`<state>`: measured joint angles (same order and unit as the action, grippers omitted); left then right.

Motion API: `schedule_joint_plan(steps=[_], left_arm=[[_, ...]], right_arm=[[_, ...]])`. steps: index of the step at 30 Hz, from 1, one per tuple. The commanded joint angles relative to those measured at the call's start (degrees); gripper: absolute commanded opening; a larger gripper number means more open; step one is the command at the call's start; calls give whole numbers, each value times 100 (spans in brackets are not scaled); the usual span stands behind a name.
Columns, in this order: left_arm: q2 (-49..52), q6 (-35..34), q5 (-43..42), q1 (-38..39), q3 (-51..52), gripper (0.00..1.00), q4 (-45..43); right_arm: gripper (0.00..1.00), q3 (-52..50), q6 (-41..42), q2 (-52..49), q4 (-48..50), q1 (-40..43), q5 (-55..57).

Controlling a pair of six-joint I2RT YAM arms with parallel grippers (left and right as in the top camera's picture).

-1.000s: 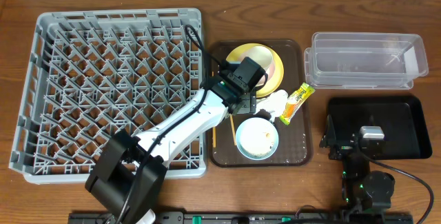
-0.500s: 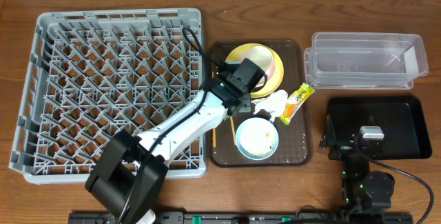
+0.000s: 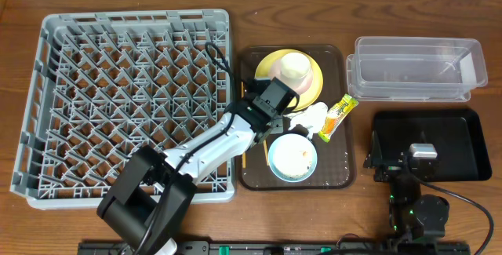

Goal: Sort waste into correct bins and load items into the dishwasher rack

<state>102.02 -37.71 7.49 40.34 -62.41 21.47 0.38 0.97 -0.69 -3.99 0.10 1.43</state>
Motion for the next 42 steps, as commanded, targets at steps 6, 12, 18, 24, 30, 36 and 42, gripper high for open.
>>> schedule_joint_plan(steps=[6,12,18,24,30,36,42], left_arm=[[452,-76,116,13,127,32,-334],[927,-76,146,7,127,30,-566],[973,-72,221,7,103,7,-553],[487,442,225,7,-33,6,-531],[-540,772,533,7,-55,6,-391],[-1672,1054,673,-125,-57,6,-48],[-2218,1054,649,-654,-57,6,450]], right_arm=[[99,-7,-42,37,-17,81,-2],[99,-7,-42,37,-17,81,-2],[99,-7,-42,37,-17,81,-2],[99,-7,-42,37,-17,81,-2],[99,-7,-42,37,-17,81,-2],[99,-7,-42,37,-17,81,-2],[99,-7,-42,37,-17,81,-4]])
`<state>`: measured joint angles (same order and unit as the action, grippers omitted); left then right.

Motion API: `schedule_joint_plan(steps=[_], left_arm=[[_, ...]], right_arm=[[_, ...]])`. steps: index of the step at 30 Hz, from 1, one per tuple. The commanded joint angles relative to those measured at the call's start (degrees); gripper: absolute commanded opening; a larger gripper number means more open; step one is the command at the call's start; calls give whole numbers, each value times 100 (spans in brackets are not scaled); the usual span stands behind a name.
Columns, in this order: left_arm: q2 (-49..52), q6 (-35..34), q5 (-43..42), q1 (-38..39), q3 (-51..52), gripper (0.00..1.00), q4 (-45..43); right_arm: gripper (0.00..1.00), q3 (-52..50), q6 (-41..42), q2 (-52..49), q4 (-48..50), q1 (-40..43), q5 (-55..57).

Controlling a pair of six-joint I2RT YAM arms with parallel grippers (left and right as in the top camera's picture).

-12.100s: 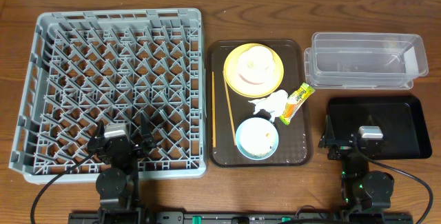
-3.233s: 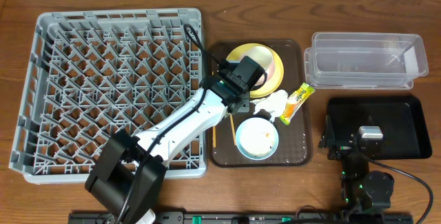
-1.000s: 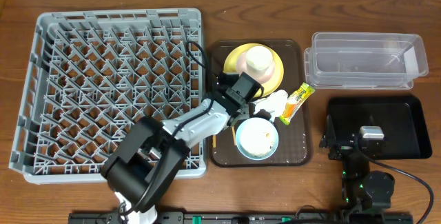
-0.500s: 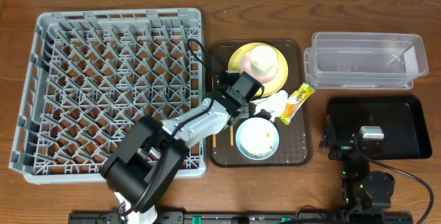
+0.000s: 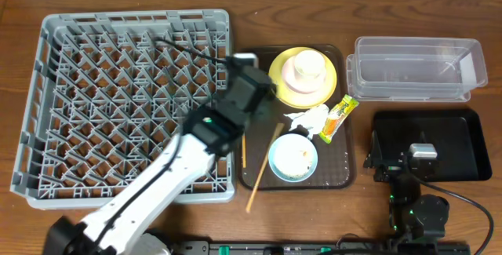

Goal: Sort waste into correct bins and load items into the dishwasher rack

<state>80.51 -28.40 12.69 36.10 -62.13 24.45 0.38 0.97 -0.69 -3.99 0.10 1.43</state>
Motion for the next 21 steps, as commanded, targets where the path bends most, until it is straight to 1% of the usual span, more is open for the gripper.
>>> schedule_joint_plan(steps=[1,3,6,7,9,12,18,21], left_arm=[[-70,120,129,-284,-85,6,223],[-48,120,129,-330,-83,9,376],[-46,138,-11,-306,-83,17,557],[-48,190,-94,-286,-83,25,603],[-76,227,-245,-269,-83,32,793],[-164,225,-557,-238,-85,36,1200],[-219,221,-1829,-195,-79,45,2142],[-177,221,-1915,-31,-35,45,2551]], right_arm=[[99,-7,-42,37,-15,81,-2],[99,-7,-42,37,-17,81,-2],[99,-7,-42,37,-17,81,-2],[99,-7,-42,37,-15,81,-2],[99,-7,-42,37,-17,81,-2],[99,-7,-42,37,-17,81,-2],[99,-7,-42,37,-17,81,-2],[99,-7,-42,37,-15,94,-2]])
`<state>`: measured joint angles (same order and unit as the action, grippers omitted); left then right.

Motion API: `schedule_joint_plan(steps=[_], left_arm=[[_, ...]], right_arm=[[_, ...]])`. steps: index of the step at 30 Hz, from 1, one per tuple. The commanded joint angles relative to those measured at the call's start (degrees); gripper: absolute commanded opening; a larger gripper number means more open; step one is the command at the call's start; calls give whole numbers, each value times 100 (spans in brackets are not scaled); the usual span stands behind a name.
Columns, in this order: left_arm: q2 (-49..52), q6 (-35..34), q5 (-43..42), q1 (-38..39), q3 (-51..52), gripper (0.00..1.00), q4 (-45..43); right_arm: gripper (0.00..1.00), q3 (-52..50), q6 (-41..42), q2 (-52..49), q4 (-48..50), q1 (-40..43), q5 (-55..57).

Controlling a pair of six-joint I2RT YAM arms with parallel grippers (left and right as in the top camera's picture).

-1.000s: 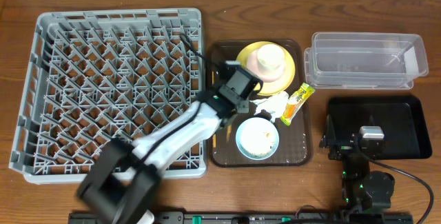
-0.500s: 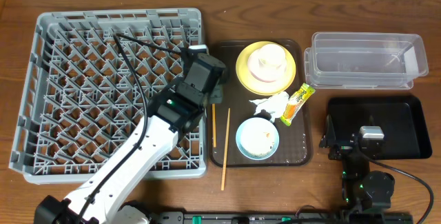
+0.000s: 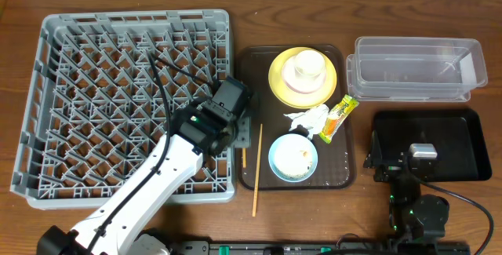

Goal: Sort waste into correct bins and load items into the dishwasher rack

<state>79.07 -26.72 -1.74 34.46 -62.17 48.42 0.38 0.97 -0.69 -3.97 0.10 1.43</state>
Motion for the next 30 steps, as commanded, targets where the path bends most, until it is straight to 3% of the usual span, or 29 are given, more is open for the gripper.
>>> schedule_joint_plan(steps=[1,5,10,17,25,30], left_arm=[[-17,50,-472,208,13,45,173],[111,-133,-444,627,275,34,-79],[640,-837,326,1147,420,7,-295],[1585,-1047,280,1397,420,7,-721],[1886,-776,-1307,1434,420,7,-1716],[1843,-671,-1561,1432,417,9,-1987]], right_arm=[[99,-7,-42,37,-20,116,-2],[99,-7,-42,37,-17,197,-2],[99,-7,-42,37,-20,219,-2],[99,-7,-42,37,-20,219,-2],[99,-7,-42,37,-20,219,-2],[99,-7,-42,37,-20,219,-2]])
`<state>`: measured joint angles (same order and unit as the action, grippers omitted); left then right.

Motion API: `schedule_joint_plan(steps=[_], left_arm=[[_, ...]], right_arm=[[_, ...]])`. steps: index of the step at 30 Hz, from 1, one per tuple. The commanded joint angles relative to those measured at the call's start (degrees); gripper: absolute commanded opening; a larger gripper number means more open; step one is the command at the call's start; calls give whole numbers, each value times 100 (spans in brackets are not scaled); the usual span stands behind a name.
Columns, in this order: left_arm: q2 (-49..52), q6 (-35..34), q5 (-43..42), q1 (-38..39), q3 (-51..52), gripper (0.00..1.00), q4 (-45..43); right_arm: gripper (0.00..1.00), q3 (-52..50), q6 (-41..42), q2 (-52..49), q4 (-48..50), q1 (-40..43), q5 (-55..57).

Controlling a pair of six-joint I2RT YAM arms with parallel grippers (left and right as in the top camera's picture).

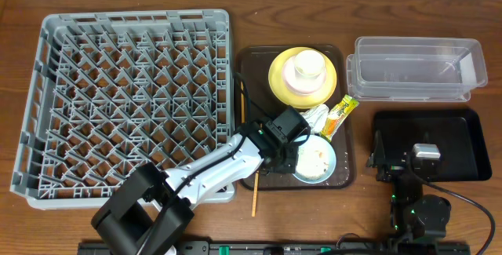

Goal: Sort waste into correct bins and load items into the dishwasher rack

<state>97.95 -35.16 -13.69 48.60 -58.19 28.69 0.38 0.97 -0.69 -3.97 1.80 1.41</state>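
Note:
My left gripper point(293, 151) reaches over the brown tray point(252, 57) and sits against the left rim of the light blue bowl point(318, 161). The wrist hides how the jaws stand. Behind the bowl lie a crumpled white napkin point(316, 116) and a yellow-orange snack wrapper point(339, 118). A yellow plate point(284, 82) at the tray's far end carries a pale cup point(307, 67). One wooden chopstick point(255, 198) pokes out over the tray's near edge. The grey dishwasher rack point(133, 98) fills the left side. My right gripper point(382, 161) rests at the black bin point(455, 141).
A clear plastic bin point(416, 67) stands at the back right, above the black bin. The left arm's black cable point(241, 98) runs along the tray's left rim beside the rack. Bare wooden table point(314, 208) lies in front of the tray.
The left gripper has gone from the rack's right edge to the blue bowl's left rim. The bowl now sits further right on the tray. The right arm is unchanged.
At first the left gripper was over the tray between plate and bowl. Later it was at the tray's far left corner, a chopstick lying slanted across the tray's near edge. Then it was over the rack's right edge. Now it is at the shifted bowl.

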Motion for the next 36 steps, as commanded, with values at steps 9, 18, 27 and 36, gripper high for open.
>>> schedule_joint_plan(steps=[9,18,27,36], left_arm=[[-601,492,1040,-4,9,27,625],[-695,662,1650,13,136,34,1303],[-623,662,1589,13,629,32,811],[-621,662,1519,13,715,32,654]], right_arm=[[99,-7,-42,37,-20,48,-2],[99,-7,-42,37,-20,48,0],[99,-7,-42,37,-20,48,-2],[99,-7,-42,37,-20,48,0]])
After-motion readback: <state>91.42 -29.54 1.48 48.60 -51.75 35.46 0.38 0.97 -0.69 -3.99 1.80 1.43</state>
